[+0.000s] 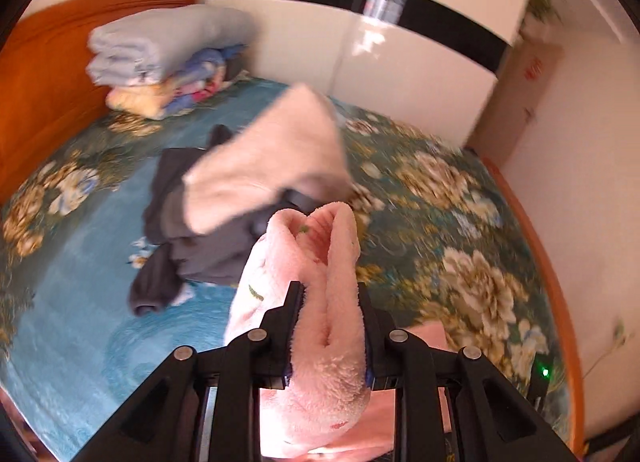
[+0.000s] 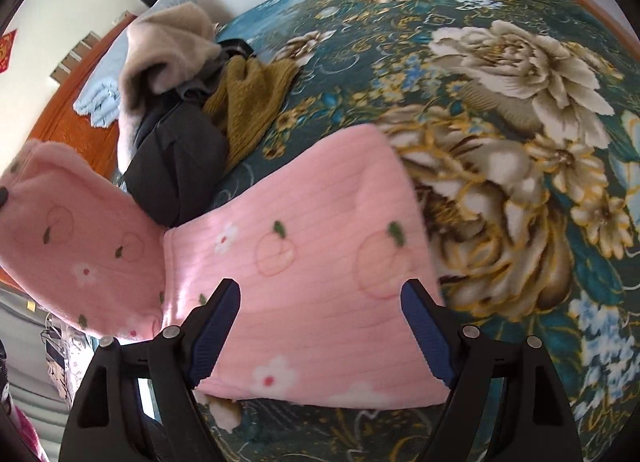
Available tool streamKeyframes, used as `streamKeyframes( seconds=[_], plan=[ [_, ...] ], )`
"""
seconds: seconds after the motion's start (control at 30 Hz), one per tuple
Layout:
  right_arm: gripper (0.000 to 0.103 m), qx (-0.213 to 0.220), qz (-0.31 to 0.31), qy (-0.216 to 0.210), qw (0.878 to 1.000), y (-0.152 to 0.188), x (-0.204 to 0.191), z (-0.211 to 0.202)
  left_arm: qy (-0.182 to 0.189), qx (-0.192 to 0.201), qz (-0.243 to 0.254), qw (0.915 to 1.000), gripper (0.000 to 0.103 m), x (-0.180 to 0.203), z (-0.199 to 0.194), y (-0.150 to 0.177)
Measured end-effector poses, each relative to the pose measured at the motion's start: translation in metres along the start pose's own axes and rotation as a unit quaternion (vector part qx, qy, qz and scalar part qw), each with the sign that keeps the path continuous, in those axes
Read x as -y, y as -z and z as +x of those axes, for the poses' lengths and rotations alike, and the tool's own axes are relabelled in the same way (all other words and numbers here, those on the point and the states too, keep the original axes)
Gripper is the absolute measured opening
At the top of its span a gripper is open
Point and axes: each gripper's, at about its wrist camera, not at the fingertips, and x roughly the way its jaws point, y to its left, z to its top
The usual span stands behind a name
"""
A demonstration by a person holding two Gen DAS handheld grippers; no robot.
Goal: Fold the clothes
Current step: 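Fold the lifted pants end over with the left gripper while the right gripper grasps the fabric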
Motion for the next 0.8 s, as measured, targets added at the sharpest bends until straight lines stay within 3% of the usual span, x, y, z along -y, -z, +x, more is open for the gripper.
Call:
streamKeyframes(
  seconds=[0.17,0.3,0.47,0.6,0.8],
  plan=[
    [0.083,0.0,0.023,-0.003,1.0,0.003,0.03,0.0,-0.011,-0.059,0.071,0.9957,0.026,0.09,0.057,0.033],
    [0.083,-0.004,0.045,-0.006,0.999,0.006,0.052,0.003,-0.042,-0.099,0.146,0.9835,0.026,0.146,0.094,0.069],
    [0.083,-0.007,0.065,-0.005,0.998,0.01,0.07,0.007,-0.06,-0.131,0.149,0.9782,0.027,0.161,0.123,0.094],
    [0.083,-0.01,0.076,-0.003,0.997,0.014,0.08,0.01,-0.062,-0.146,0.138,0.9778,0.035,0.162,0.136,0.099],
    [0.084,-0.014,0.081,0.002,0.997,0.014,0.086,0.011,-0.001,-0.162,0.1,0.9817,0.057,0.159,0.134,0.097]
  ],
)
